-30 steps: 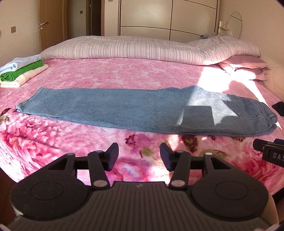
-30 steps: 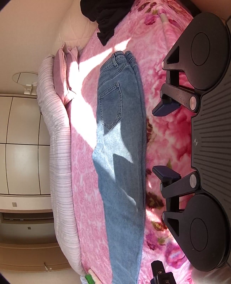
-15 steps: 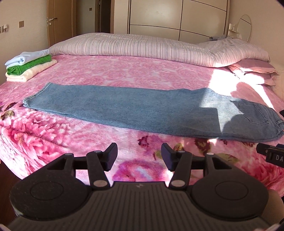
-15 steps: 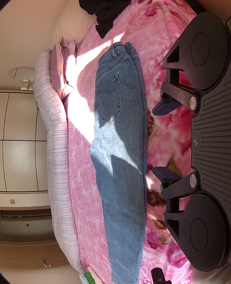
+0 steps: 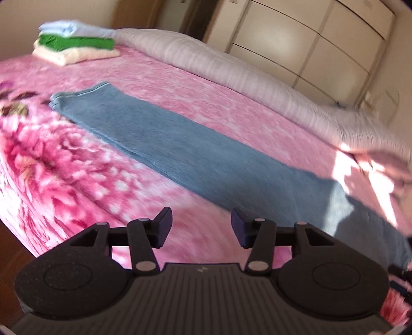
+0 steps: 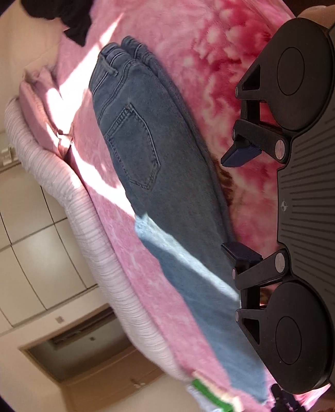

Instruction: Fold clothes

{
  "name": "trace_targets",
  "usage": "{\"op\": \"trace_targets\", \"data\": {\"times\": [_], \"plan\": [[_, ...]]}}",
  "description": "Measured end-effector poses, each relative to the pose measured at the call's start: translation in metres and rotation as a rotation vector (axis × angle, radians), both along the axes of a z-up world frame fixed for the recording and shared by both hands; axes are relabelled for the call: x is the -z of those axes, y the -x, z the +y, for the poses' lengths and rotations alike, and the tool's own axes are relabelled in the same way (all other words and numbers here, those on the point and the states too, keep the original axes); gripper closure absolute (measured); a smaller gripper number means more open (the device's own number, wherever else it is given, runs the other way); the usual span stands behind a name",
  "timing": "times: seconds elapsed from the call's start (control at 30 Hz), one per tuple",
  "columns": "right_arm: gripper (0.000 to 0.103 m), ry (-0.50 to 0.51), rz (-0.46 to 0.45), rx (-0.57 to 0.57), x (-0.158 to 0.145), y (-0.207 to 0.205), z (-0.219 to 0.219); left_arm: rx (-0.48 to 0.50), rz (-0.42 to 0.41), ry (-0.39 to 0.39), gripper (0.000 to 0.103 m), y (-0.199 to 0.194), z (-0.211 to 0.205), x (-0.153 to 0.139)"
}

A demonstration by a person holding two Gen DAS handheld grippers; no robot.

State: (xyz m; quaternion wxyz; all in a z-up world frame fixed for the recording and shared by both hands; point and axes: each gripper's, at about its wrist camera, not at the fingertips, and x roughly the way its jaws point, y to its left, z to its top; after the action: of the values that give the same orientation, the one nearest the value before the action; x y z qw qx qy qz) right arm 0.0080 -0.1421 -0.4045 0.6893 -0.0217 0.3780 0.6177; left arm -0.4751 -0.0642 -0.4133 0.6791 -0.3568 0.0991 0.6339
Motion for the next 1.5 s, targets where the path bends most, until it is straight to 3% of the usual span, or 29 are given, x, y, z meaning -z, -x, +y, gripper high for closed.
{"op": "trace_targets", "data": {"times": [0.27,0.43,0.83,0.93,0.97,1.07,1.17,1.33,1.43,1.5], "plan": [[0.035,0.04,0.069,0.112,0.013,-0.038,0.009,-0.222,-0.239,0.099,0.059,0.105,0.053,0.022],[0.035,0.054,0.013,0.093,0.015,-0.031,0.013,-0.308,-0.405,0.11,0.059,0.149,0.083,0.032],[0.035,0.087,-0.078,0.057,0.018,-0.022,0.027,-0.496,-0.595,0.053,0.069,0.2,0.116,0.053],[0.035,0.092,-0.102,0.049,0.019,-0.02,0.03,-0.521,-0.593,0.035,0.071,0.198,0.117,0.053],[0.035,0.093,-0.108,0.046,0.019,-0.02,0.031,-0.518,-0.571,0.034,0.073,0.196,0.118,0.052],[0.035,0.096,-0.119,0.038,0.02,-0.02,0.033,-0.477,-0.365,0.073,0.091,0.183,0.128,0.041],[0.035,0.094,-0.106,0.036,0.019,-0.023,0.032,-0.377,-0.068,0.083,0.094,0.156,0.14,0.023],[0.035,0.091,-0.08,0.047,0.017,-0.028,0.031,-0.129,0.473,-0.075,0.098,0.065,0.152,-0.02],[0.035,0.089,-0.06,0.064,0.015,-0.032,0.03,0.101,0.676,-0.253,0.099,-0.009,0.137,-0.044],[0.035,0.088,-0.056,0.079,0.014,-0.034,0.028,0.266,0.739,-0.344,0.099,-0.058,0.122,-0.047]]}}
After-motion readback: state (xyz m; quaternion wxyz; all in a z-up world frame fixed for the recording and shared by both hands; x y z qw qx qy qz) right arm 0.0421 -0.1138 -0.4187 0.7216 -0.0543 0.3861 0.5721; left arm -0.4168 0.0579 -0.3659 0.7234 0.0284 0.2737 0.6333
